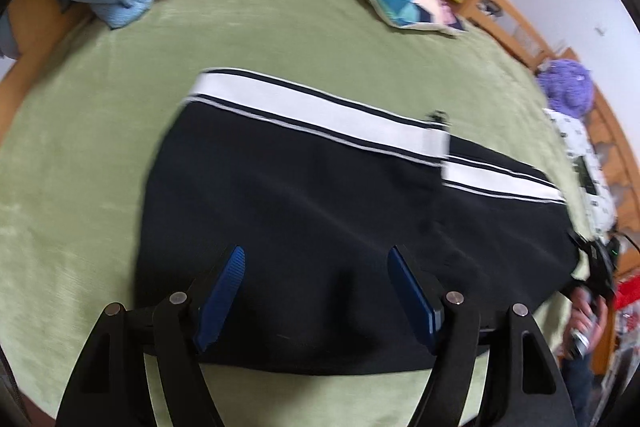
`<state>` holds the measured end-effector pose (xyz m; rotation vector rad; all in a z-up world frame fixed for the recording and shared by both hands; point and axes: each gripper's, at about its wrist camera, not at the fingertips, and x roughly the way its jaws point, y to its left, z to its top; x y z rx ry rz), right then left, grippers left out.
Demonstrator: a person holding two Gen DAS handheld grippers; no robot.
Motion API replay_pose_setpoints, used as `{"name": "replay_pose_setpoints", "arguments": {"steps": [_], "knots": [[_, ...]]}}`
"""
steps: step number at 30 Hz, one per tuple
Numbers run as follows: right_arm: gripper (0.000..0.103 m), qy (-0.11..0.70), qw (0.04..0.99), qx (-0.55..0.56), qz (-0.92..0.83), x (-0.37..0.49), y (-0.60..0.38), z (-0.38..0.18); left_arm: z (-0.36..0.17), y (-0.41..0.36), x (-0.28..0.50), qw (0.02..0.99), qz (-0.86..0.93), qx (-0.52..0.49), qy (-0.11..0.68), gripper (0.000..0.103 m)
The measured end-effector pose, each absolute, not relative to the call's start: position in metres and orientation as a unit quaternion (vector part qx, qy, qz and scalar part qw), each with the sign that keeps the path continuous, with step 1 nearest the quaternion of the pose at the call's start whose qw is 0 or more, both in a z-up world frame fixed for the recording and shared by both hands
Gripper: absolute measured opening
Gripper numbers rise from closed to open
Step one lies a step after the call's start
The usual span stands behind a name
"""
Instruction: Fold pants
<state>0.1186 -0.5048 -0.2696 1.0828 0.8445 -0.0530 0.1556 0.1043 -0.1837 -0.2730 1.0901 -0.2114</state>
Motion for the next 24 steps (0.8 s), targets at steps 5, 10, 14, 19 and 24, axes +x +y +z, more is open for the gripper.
{"name": "replay_pose_setpoints", "arguments": {"steps": [5, 10, 14, 19, 24], "knots": [[0.052, 0.321, 0.862, 0.392, -0.016, 0.129, -0.513, -0.212, -0.181, 0.068, 0.141, 0.823, -0.190, -0.135, 0.518, 0.073], [0.066, 0.394, 0.846, 0.357, -0.031, 0.133, -0.512, -0.225, -0.184, 0.019, 0.120, 0.826, -0.228, -0.065, 0.512, 0.081], [0.067, 0.425, 0.820, 0.380, -0.051, 0.093, -0.527, -0.251, -0.194, -0.016, 0.105, 0.827, -0.248, 0.009, 0.504, 0.090], [0.068, 0.430, 0.830, 0.352, -0.054, 0.052, -0.522, -0.236, -0.225, -0.048, 0.100, 0.832, -0.188, 0.099, 0.513, 0.087], [0.068, 0.424, 0.836, 0.344, -0.045, 0.029, -0.514, -0.217, -0.204, -0.047, 0.088, 0.848, -0.174, 0.096, 0.490, 0.022]]}}
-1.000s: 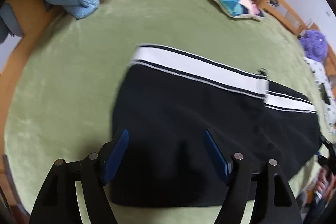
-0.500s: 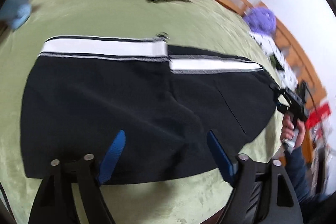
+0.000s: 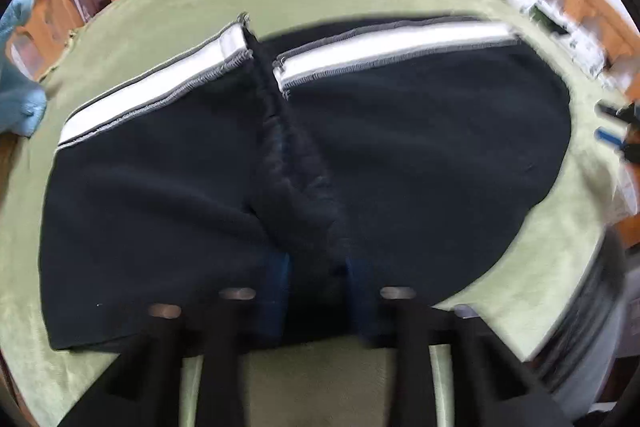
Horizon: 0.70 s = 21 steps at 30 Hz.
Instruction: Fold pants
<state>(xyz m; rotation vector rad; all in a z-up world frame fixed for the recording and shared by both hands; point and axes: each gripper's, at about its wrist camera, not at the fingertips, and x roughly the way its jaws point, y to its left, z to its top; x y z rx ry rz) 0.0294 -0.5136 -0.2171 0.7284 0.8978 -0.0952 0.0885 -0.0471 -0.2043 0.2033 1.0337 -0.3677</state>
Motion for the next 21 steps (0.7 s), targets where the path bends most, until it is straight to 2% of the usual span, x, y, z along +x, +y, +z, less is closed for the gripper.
{"name": "replay_pose_setpoints", "arguments": {"steps": [3, 6, 9, 10, 12, 13, 14, 18, 21], "knots": [[0.068, 0.416, 0.843, 0.338, -0.039, 0.026, -0.505, -0.206, -0.174, -0.035, 0.073, 0.875, -0.174, 0.068, 0.446, 0.022], [0.068, 0.414, 0.845, 0.337, -0.026, 0.031, -0.491, -0.201, -0.196, -0.035, 0.083, 0.853, -0.176, 0.020, 0.491, 0.022], [0.068, 0.430, 0.840, 0.331, -0.015, 0.040, -0.473, -0.201, -0.225, -0.039, 0.083, 0.827, -0.192, 0.032, 0.528, 0.031], [0.068, 0.434, 0.839, 0.329, -0.004, 0.043, -0.465, -0.199, -0.221, -0.036, 0.079, 0.828, -0.201, 0.036, 0.522, 0.038], [0.068, 0.437, 0.841, 0.319, 0.006, 0.045, -0.453, -0.193, -0.208, -0.020, 0.072, 0.828, -0.222, 0.014, 0.514, 0.062], [0.068, 0.437, 0.846, 0.306, 0.011, 0.047, -0.444, -0.188, -0.201, -0.007, 0.068, 0.832, -0.222, -0.002, 0.508, 0.082], [0.068, 0.436, 0.849, 0.297, 0.015, 0.049, -0.438, -0.184, -0.196, 0.003, 0.064, 0.839, -0.214, -0.012, 0.500, 0.085], [0.068, 0.435, 0.854, 0.283, 0.026, 0.059, -0.417, -0.174, -0.181, 0.067, 0.050, 0.863, -0.168, -0.078, 0.469, 0.085], [0.068, 0.440, 0.857, 0.269, 0.026, 0.065, -0.399, -0.171, -0.190, 0.121, 0.051, 0.861, -0.121, -0.168, 0.464, 0.084]]}}
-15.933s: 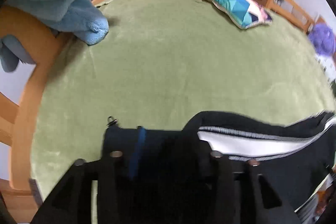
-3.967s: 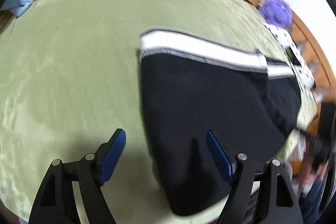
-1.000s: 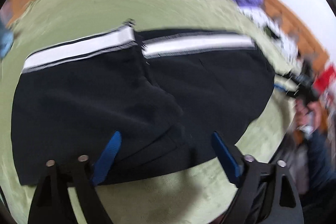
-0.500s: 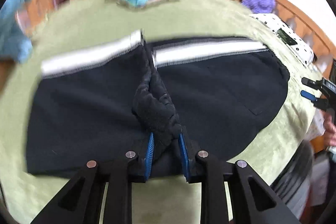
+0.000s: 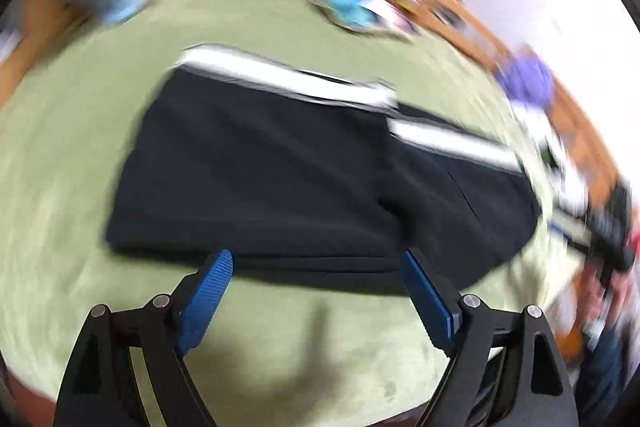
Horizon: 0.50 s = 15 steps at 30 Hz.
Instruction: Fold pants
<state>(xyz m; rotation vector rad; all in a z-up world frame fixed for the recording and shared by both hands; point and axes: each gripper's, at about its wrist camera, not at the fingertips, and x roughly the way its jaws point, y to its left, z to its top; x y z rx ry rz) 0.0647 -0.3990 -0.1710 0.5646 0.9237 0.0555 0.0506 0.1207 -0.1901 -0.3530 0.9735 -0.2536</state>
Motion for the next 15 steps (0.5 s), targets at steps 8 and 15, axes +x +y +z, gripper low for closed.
{"name": "replay_pose_setpoints", "arguments": {"steps": [8, 15], "knots": [[0.069, 0.448, 0.884, 0.132, -0.019, 0.072, -0.355, -0.162, -0.225, 0.215, 0.053, 0.856, -0.036, -0.257, 0.447, 0.079], [0.081, 0.450, 0.888, 0.073, -0.061, 0.072, -0.346, -0.166, -0.249, 0.211, 0.092, 0.832, -0.051, -0.254, 0.490, 0.066]]}}
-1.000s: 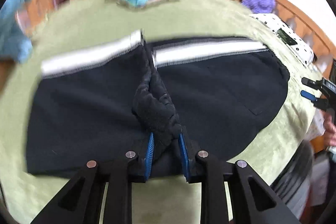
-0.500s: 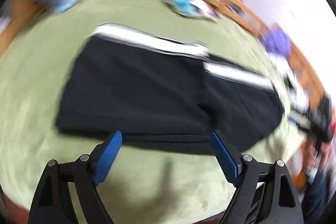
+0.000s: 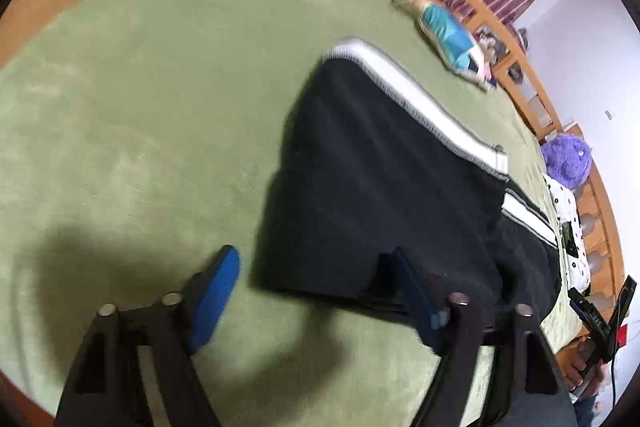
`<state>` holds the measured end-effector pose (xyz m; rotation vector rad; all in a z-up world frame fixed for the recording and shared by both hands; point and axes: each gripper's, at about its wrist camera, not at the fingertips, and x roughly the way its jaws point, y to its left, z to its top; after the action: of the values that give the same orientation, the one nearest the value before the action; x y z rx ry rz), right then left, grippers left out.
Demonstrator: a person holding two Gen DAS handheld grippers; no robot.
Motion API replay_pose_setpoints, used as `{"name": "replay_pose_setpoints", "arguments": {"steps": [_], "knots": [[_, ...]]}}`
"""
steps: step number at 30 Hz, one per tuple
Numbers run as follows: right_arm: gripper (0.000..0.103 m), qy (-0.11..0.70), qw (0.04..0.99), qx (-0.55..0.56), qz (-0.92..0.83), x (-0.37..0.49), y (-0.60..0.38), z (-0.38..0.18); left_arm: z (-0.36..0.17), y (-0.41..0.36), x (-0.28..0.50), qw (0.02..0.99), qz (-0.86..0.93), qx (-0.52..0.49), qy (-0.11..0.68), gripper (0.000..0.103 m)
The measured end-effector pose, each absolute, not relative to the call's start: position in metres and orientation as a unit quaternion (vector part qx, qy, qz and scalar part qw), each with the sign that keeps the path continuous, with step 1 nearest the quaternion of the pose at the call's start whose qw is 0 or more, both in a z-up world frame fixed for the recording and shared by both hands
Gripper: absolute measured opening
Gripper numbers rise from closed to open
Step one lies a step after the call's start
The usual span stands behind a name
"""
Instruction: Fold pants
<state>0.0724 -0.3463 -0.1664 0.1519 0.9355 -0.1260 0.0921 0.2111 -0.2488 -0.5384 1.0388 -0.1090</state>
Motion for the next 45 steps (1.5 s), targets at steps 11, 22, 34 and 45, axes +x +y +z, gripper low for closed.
{"name": "replay_pose_setpoints", "arguments": {"steps": [11, 22, 34, 45], "knots": [[0.081, 0.467, 0.872, 0.126, -0.080, 0.064, -0.368, -0.190, -0.255, 0.202, 0.089, 0.844, -0.043, -0.222, 0.486, 0.052], [0.081, 0.477, 0.868, 0.118, -0.071, 0.060, -0.366, -0.199, -0.256, 0.202, 0.089, 0.838, -0.035, -0.250, 0.483, 0.046], [0.081, 0.487, 0.861, 0.136, -0.064, 0.055, -0.359, -0.201, -0.268, 0.207, 0.097, 0.821, -0.067, -0.282, 0.492, 0.042], [0.076, 0.494, 0.854, 0.149, -0.066, 0.057, -0.351, -0.206, -0.280, 0.220, 0.107, 0.804, -0.075, -0.352, 0.474, 0.046]]}}
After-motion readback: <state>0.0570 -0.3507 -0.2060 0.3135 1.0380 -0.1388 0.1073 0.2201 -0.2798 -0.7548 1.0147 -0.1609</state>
